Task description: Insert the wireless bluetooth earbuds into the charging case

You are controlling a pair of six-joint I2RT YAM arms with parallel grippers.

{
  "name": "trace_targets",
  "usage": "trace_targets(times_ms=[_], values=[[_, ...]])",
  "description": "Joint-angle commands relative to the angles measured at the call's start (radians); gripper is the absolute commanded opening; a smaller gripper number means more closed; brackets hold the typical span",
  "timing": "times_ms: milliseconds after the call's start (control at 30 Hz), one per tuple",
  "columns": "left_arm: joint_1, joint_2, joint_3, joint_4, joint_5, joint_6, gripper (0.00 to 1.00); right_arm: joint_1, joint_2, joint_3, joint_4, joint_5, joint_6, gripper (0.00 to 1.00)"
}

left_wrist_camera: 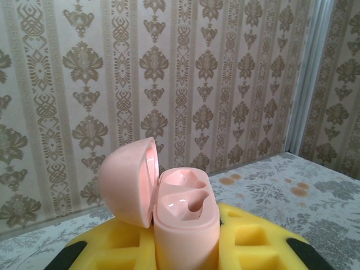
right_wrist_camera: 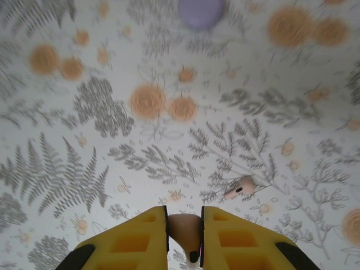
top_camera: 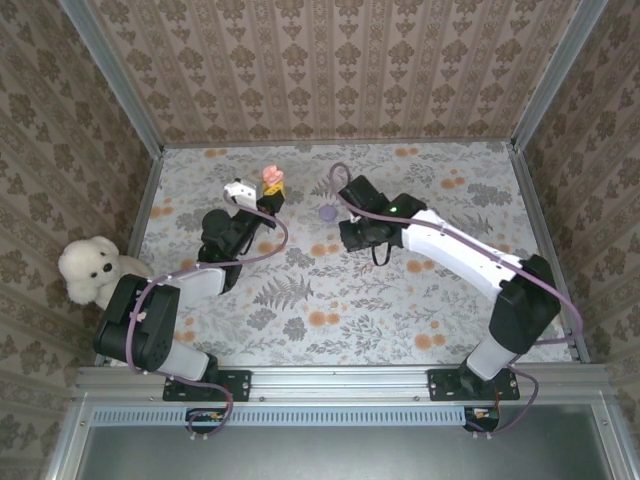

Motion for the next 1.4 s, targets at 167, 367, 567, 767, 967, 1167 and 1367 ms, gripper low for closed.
trace_targets(times_ms=[167, 367, 567, 767, 967, 1167, 1367], values=[[-0.062, 0.017, 0.004, 0.005, 0.175, 0.074, 0.00, -0.048, -0.176, 0.063, 0.168, 0.028, -0.053, 0.18], [-0.116, 0.071, 0.044, 0.029, 0.275, 0.063, 0.00, -0.048, -0.254, 0.046, 0.311, 0.020, -0.088, 0.18], [-0.152, 0.123, 0.111, 0.048, 0.334, 0.034, 0.00, -0.047, -0.305, -0.036, 0.464, -0.032, -0.107, 0.19], [-0.184, 0.143, 0.157, 0.050, 0.350, 0.056, 0.00, -0.044, -0.341, -0.138, 0.615, -0.104, -0.110, 0.19], [-0.204, 0.143, 0.202, 0.011, 0.355, 0.067, 0.00, -0.042, -0.345, -0.177, 0.670, -0.136, -0.095, 0.19], [-0.218, 0.143, 0.233, -0.026, 0.381, 0.064, 0.00, -0.042, -0.341, -0.189, 0.694, -0.148, -0.086, 0.19], [-0.224, 0.135, 0.256, -0.068, 0.396, 0.059, 0.00, -0.042, -0.341, -0.211, 0.718, -0.163, -0.102, 0.19]])
